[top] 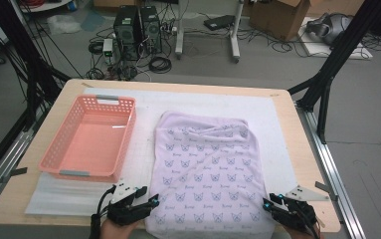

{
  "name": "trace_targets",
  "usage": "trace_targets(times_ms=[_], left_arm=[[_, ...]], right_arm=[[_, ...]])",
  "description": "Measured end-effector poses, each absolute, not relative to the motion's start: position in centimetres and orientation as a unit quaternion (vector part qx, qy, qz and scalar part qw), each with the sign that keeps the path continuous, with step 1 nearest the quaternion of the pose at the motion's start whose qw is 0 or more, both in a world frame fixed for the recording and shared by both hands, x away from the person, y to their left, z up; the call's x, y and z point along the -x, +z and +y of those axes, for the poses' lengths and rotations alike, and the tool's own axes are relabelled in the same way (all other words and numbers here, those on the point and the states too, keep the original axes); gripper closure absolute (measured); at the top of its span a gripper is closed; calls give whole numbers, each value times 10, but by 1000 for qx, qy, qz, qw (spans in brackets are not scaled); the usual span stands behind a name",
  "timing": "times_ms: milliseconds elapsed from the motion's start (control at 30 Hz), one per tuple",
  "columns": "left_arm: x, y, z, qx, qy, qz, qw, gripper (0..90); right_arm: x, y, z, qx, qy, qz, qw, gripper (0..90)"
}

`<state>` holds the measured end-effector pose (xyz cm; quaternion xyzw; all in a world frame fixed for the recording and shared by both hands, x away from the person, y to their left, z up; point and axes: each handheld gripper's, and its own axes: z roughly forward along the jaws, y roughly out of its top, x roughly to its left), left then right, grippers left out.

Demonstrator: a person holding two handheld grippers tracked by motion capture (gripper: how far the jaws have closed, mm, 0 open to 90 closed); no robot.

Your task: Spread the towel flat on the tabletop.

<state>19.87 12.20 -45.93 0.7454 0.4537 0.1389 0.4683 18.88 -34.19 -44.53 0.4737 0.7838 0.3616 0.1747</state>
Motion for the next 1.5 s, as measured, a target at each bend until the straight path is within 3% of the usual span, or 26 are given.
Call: trace_targets(times_ms=[33, 133, 167, 600, 667, 733, 900, 1067, 1133, 1167, 1200, 1233, 1500], left_arm=[[-198, -460, 119, -749, 144, 447, 468, 486], [-193, -460, 113, -771, 165, 415, 455, 784], [-193, -459, 114, -768, 156, 424, 454, 853], [-160, -455, 140, -762, 90, 438, 468, 853], [-159, -455, 143, -762, 99, 436, 469, 767], [-164, -454, 146, -746, 102, 451, 480, 617], [-184, -454, 138, -734, 117, 464, 482, 479], [-198, -460, 125, -741, 123, 456, 477, 501], [-197, -461, 120, -752, 132, 441, 472, 625], [-196, -461, 119, -758, 138, 434, 466, 750], [-196, -460, 119, -758, 130, 437, 466, 788], [-196, -459, 120, -760, 124, 437, 465, 830], [-180, -456, 135, -754, 81, 447, 475, 841]], right_arm=[[-191, -446, -341, -475, 361, 783, 178, 688], [-191, -446, -342, -470, 368, 786, 163, 865], [-190, -446, -343, -465, 368, 788, 163, 867], [-155, -439, -358, -438, 383, 802, 138, 873], [-149, -438, -357, -428, 383, 806, 141, 833], [-149, -439, -358, -438, 384, 799, 149, 674], [-167, -435, -355, -454, 404, 775, 175, 589], [-190, -446, -344, -472, 379, 776, 176, 632], [-193, -448, -342, -472, 372, 779, 179, 709], [-193, -448, -343, -472, 374, 779, 175, 783], [-194, -448, -344, -468, 379, 781, 166, 864], [-193, -448, -344, -466, 380, 782, 163, 869], [-175, -443, -351, -449, 382, 794, 149, 878]])
